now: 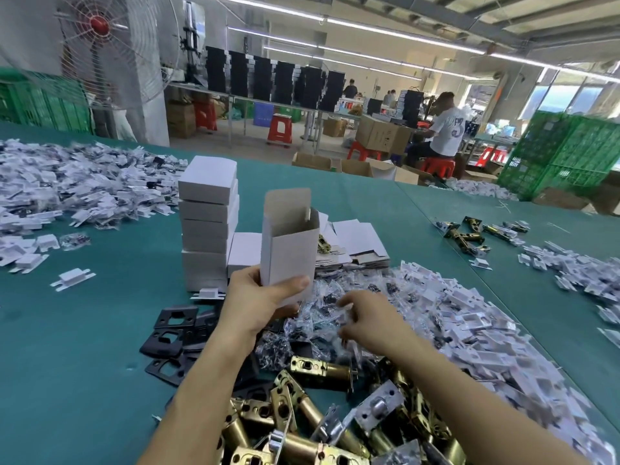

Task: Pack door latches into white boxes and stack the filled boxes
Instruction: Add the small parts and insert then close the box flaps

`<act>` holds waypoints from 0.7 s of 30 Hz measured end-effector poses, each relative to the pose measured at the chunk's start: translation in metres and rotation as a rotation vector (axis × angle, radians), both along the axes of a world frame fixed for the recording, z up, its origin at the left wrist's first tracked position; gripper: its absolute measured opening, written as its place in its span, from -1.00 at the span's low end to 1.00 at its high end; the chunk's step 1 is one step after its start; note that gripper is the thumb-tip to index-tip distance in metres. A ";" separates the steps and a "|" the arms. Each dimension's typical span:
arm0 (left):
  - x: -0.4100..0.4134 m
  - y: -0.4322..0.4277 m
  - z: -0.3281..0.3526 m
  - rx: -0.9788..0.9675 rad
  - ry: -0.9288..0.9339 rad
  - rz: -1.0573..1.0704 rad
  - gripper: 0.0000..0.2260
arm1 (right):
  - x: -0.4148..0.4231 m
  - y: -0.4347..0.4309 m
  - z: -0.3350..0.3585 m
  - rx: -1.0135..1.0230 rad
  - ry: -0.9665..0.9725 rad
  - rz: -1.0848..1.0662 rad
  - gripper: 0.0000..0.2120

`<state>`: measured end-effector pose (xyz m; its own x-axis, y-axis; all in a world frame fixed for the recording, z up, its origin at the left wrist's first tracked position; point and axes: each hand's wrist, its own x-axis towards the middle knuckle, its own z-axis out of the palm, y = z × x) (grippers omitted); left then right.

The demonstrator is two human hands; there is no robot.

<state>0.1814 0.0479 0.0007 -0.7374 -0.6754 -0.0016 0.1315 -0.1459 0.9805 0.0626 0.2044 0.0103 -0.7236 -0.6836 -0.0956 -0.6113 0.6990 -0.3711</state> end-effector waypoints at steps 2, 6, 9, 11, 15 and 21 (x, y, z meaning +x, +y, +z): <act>-0.001 -0.001 -0.003 -0.110 -0.036 0.027 -0.60 | -0.006 0.003 0.013 -0.104 0.026 -0.008 -0.59; -0.002 0.000 -0.008 -0.252 -0.087 0.046 -0.69 | -0.013 0.012 0.050 -0.236 0.047 0.014 -0.79; -0.003 -0.001 -0.008 -0.242 -0.082 0.031 -0.71 | -0.006 0.021 0.085 -0.660 0.060 0.031 -0.81; -0.002 -0.001 -0.008 -0.211 -0.086 -0.004 -0.69 | 0.003 0.020 0.108 -0.941 0.071 0.146 -0.77; -0.002 0.004 -0.005 -0.160 -0.085 -0.117 -0.61 | 0.020 0.008 0.123 -0.871 0.341 0.335 -0.82; 0.001 0.007 0.000 -0.151 -0.060 -0.213 -0.64 | 0.019 -0.002 0.119 -0.486 0.473 0.408 -0.84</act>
<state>0.1821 0.0551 0.0012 -0.8649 -0.5005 0.0397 0.0546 -0.0153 0.9984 0.0821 0.2026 0.1296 -0.2965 -0.7898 0.5369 -0.9534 0.2120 -0.2147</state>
